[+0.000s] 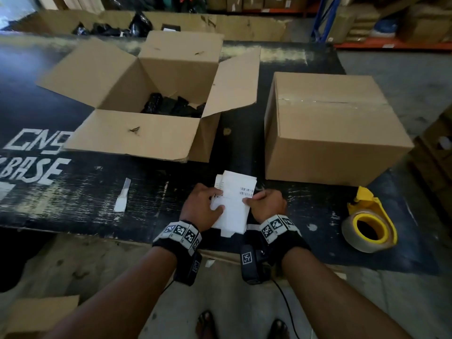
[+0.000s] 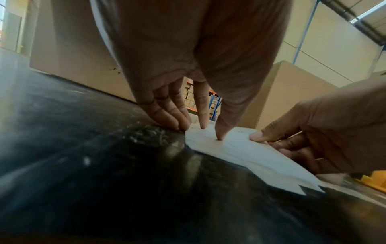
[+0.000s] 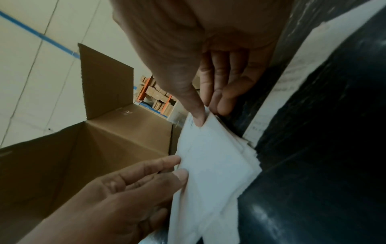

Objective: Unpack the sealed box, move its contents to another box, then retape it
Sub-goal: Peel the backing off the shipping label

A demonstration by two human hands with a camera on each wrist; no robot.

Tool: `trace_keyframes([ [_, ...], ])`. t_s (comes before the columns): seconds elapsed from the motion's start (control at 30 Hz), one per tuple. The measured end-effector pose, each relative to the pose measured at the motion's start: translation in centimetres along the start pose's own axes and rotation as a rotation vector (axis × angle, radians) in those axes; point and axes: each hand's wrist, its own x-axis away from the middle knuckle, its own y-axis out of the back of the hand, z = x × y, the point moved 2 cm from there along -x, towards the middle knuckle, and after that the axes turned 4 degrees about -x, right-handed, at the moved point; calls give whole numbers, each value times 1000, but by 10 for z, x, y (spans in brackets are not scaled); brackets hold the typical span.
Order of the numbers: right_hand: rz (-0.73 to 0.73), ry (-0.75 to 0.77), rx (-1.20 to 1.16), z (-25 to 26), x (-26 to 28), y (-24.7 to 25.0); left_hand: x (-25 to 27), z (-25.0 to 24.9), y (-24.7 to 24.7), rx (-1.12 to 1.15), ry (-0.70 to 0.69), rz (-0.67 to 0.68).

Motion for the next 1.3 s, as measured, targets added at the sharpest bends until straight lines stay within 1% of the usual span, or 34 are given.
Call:
trace_keyframes([
  [0.1, 0, -23, -17, 0, -2, -1, 0, -1, 2, 6, 12, -6],
  [0.23, -6, 1, -5, -1, -5, -3, -3, -1, 4, 35, 21, -20],
  [0.4, -23, 71, 19, -7, -8, 4, -8, 0, 5, 67, 44, 26],
  [0.47, -32, 98, -8, -9, -7, 11, -7, -2, 7, 72, 36, 11],
  [0.5, -19, 122, -35, -9, -7, 15, -5, -5, 9, 87, 18, -22],
  [0.57, 66, 195, -164, -6, -5, 26, 0, -16, 17, 190, -13, -93],
  [0.6, 119, 233, -227, -3, -1, 34, 3, -24, 21, 271, -20, -104],
  [0.7, 248, 348, -310, 8, 17, 58, 11, -56, 37, 567, 12, -44],
  [0.77, 308, 393, -334, 15, 30, 73, 15, -76, 49, 758, 33, 7],
  [0.83, 357, 431, -356, 24, 44, 87, 22, -96, 61, 849, 4, 57],
  [0.9, 388, 475, -403, 33, 57, 101, 30, -111, 72, 860, -27, 60],
  [0.97, 382, 510, -456, 42, 66, 118, 38, -121, 80, 845, -48, 47],
  [1.07, 380, 550, -489, 57, 75, 142, 47, -134, 87, 835, -88, 66],
  [1.17, 392, 604, -488, 67, 79, 158, 54, -144, 92, 827, -130, 75],
  [1.3, 399, 636, -467, 69, 83, 170, 55, -157, 98, 882, -179, 76],
])
